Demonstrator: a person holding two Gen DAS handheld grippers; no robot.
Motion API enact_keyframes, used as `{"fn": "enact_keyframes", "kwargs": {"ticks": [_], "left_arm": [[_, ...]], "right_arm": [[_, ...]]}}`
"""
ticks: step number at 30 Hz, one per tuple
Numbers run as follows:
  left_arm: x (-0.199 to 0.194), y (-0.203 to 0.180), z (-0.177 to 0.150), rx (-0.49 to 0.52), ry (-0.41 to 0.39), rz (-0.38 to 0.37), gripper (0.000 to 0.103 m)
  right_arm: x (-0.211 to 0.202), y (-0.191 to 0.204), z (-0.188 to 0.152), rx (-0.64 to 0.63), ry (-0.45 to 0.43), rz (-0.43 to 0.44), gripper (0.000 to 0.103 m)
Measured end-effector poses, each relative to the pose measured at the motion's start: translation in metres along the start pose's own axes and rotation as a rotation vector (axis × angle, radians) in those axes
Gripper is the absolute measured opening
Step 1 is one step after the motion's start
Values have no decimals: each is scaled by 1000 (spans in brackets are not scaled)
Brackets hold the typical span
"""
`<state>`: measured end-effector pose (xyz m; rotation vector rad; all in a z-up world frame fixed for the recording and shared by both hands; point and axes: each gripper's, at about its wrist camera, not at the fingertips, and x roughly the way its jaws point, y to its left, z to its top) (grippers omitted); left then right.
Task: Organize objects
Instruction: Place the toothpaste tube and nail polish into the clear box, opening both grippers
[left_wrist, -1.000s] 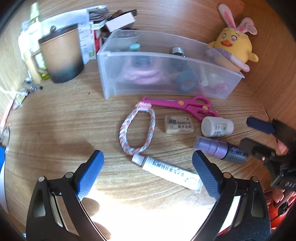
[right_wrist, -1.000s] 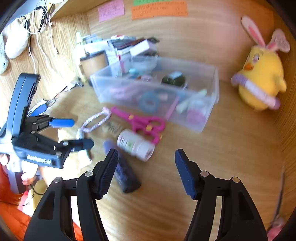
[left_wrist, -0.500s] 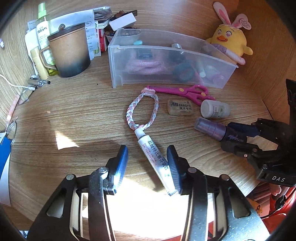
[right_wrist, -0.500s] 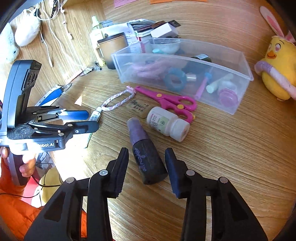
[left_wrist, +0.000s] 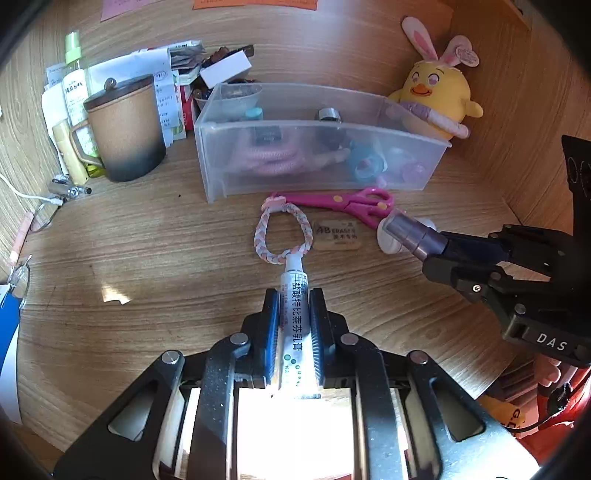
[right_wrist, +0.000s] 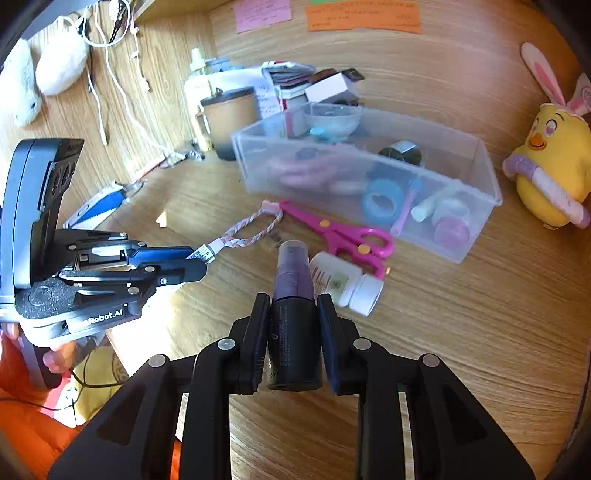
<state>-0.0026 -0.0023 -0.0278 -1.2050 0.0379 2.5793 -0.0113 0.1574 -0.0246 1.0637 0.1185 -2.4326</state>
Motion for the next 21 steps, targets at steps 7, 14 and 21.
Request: {"fn": "enact_keyframes", "kwargs": {"ticks": [7,14,21], "left_arm": [[-18,-2,29,6,-97,-25,16],[-27,-4,62,23,-177,-28,16],[-17,-4,98,28,-183,-86,16]], "right_arm": [[-16,-15,21,48,-75,-35,24],[-25,-31,49,77,-146,-73,24],[-26,-49,72,95,-179,-118,24]]}}
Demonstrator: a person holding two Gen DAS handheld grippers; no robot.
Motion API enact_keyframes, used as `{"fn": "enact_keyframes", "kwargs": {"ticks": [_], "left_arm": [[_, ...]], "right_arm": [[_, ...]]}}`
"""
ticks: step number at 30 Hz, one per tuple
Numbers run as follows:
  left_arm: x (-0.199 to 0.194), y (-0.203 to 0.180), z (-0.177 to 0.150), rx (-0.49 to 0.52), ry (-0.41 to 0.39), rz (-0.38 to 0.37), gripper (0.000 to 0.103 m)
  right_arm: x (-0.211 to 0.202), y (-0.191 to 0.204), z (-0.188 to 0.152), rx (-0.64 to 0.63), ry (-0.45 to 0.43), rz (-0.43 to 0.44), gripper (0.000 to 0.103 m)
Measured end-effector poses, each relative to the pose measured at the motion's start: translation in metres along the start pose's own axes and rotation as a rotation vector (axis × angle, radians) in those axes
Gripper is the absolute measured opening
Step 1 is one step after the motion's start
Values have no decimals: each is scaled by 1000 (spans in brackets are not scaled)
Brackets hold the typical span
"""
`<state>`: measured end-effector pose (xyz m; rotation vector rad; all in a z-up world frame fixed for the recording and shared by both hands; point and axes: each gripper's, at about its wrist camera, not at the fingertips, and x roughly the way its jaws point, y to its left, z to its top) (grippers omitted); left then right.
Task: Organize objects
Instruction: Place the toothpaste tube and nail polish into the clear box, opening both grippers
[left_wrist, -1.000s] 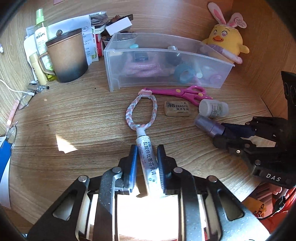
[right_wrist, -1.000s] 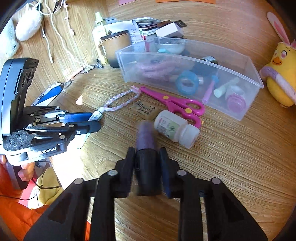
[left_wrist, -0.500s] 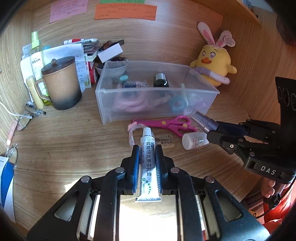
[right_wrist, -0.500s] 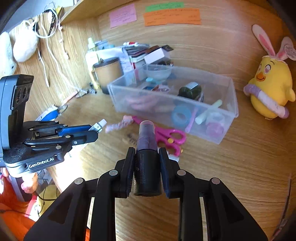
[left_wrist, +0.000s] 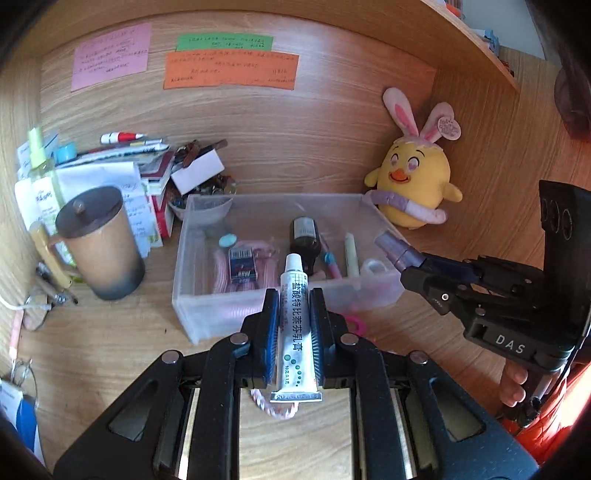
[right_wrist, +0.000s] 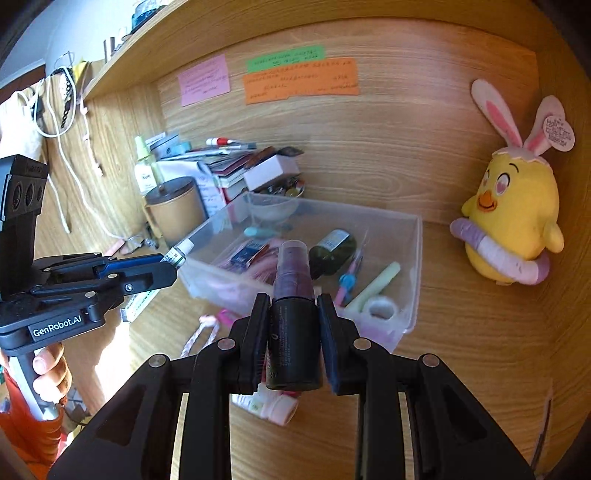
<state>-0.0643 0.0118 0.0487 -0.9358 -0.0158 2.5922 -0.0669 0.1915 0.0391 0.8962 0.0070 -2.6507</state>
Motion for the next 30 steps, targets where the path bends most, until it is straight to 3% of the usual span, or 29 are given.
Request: {"fn": "enact_keyframes", "kwargs": {"ticks": [11,17,24,30], "left_arm": [[43,-4,30,29,60,-33,16],[69,-5,34,52,114,-3,16],[92,4,33,35,177,-17,16],[94,7,35,25,183,-20,16]], "right_arm": [[15,-22,20,-7,6,-84,24],[44,-27,25,7,65,-86,24],[66,-35,22,40,116,-84,24],[78,-33,22,28,153,-82,24]]}}
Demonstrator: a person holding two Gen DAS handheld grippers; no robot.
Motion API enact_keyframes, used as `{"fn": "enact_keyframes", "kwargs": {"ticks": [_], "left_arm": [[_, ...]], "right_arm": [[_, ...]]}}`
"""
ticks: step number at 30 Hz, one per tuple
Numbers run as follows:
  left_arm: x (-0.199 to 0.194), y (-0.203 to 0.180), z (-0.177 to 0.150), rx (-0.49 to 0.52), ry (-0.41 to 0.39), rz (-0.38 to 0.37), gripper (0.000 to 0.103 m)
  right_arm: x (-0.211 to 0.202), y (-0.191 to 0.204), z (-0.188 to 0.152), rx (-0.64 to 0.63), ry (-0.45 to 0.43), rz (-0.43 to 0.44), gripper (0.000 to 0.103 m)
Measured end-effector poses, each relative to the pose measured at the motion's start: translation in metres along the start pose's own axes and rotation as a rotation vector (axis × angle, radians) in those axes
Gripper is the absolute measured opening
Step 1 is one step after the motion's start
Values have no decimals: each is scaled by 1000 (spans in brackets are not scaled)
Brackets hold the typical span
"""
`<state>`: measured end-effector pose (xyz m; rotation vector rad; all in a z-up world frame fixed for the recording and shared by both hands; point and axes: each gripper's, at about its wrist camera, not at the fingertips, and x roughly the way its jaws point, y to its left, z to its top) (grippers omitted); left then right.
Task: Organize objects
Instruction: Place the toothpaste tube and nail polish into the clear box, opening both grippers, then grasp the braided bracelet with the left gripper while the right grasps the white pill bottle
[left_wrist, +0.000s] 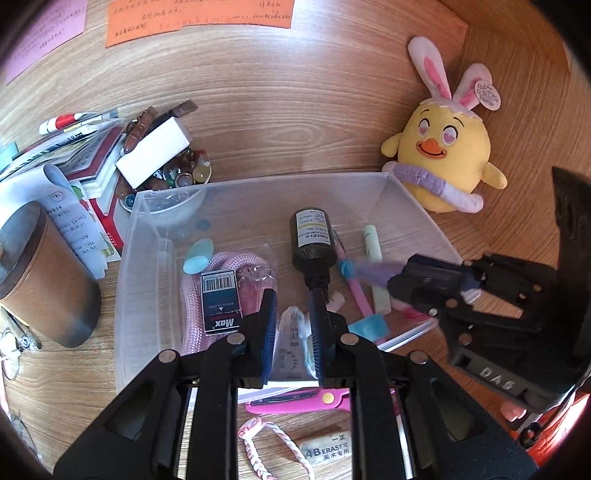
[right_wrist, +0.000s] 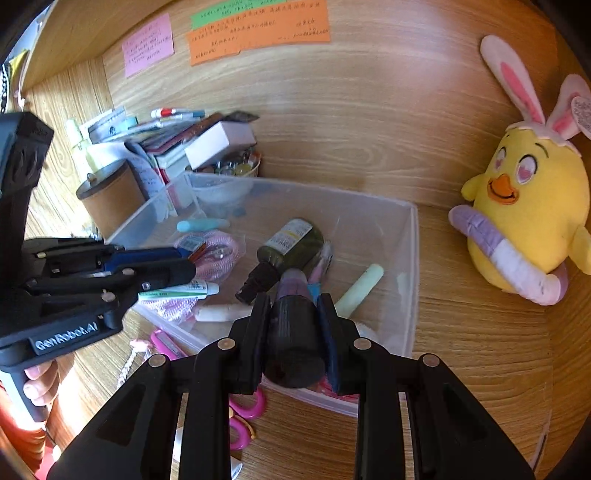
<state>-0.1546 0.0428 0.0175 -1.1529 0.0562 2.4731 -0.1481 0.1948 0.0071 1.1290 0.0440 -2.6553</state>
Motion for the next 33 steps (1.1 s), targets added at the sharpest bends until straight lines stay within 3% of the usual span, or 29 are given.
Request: {"fn": "enact_keyframes", "kwargs": {"ticks": [3,5,7,14,18,24,29,33], "left_arm": [[-6,-2,-1,16,-14,5,21],[-11,-4,-3,19,-23,17,45],[-19,-5,-5,16,-46,30,56],[-43,-4,-16,22,-83,72,73],[-53,-2,-29,32,-86,92,78],[-66,4,-61,41,-76,118,80],[-65,8,-83,33,-32,116,80],[-51,5,-101,41,45,58,80]], "right_arm": [[-1,1,-1,-2,9,4,24],[-7,1,-2,-3,-3,5,27],[-14,2,-3,-8,-20,6,32],[-43,13,-10,-50,-80,-11,50],[-60,19,-17,-66,-110,-11,56],[-77,26,-33,-58,-114,55,62],[-71,33,-50,-57,-77,57,66],[-56,36,-66,-27,-13,90,68]]}}
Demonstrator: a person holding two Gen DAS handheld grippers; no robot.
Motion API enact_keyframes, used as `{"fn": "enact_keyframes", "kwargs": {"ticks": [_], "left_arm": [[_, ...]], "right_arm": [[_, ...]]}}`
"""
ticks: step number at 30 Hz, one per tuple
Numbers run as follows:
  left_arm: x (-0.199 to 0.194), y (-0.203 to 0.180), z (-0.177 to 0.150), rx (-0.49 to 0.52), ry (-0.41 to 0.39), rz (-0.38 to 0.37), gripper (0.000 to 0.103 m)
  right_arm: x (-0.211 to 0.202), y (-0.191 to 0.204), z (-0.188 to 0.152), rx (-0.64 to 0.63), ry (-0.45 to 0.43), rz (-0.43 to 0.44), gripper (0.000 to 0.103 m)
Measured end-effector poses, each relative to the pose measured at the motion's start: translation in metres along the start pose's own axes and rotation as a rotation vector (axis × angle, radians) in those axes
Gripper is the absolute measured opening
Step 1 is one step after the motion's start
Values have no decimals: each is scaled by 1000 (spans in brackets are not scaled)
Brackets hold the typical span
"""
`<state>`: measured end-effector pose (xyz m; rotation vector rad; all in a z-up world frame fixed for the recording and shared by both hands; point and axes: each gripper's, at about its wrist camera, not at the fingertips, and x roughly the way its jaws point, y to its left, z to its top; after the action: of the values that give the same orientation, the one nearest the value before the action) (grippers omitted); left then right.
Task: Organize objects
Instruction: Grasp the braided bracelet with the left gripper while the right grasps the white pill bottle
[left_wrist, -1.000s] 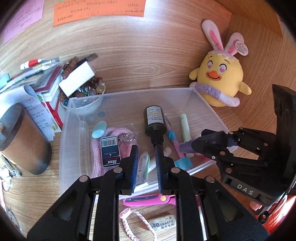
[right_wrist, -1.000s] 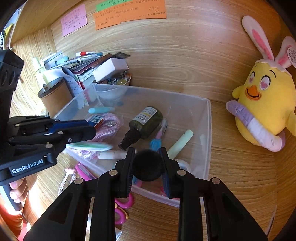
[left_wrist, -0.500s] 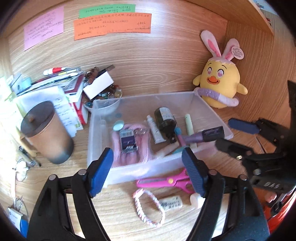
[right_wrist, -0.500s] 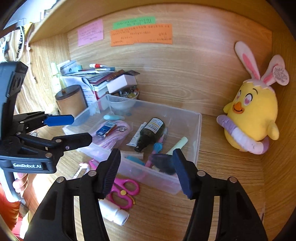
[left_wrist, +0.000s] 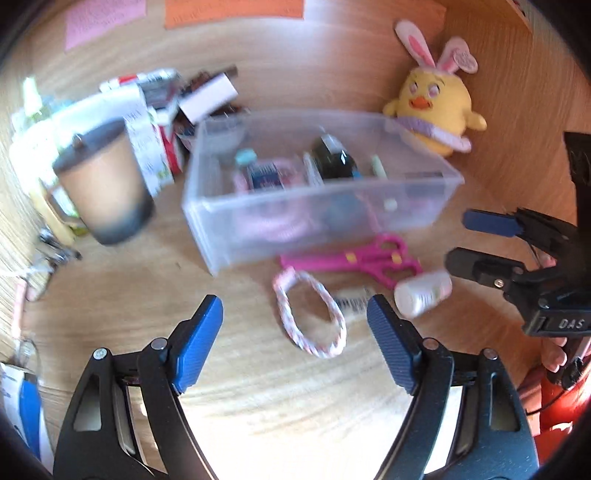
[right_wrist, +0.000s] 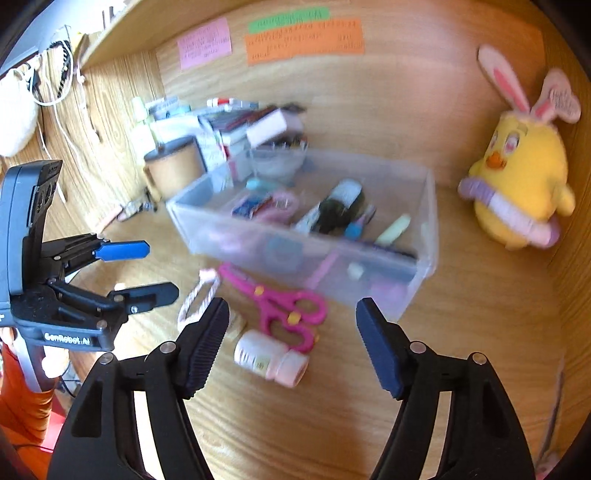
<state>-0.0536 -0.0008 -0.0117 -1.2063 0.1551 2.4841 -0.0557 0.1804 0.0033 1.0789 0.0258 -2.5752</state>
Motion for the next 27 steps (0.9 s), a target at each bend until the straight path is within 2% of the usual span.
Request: {"fn": "enact_keyframes", "kwargs": {"ticks": [3,5,7,9,11,13,14,16,21,27], "left_arm": [[12,-10,-10,39,48,-22,79],[21,-16,-13,57,73,-22,65],[27,-18,-15,60,90,-21,58],[28,-20,-15,62,75,3,53],[28,-19,-15,52,63,10,37],[27,-16,-16,43,54,16,27],[27,-15,-17,36,49,17,18],[24,-13,-19,30,40,31,7],[14,-13,-18,20,-5,53,6],[-7,-7,-4,-14,-72,42,5]], "right_arm": [[15,1,-12,23,49,9,68],[24,4,-18,25,80,-11,68],[30,7,-21,23,97,-18,68],[35,11,-23,16,110,-18,68],[38,14,-25,11,113,-24,68],[39,16,-26,11,116,-29,68],[40,16,-26,11,114,-28,64],[41,15,-26,14,115,-19,52],[35,14,-28,24,96,-8,52],[19,10,-23,33,50,-7,52]]}}
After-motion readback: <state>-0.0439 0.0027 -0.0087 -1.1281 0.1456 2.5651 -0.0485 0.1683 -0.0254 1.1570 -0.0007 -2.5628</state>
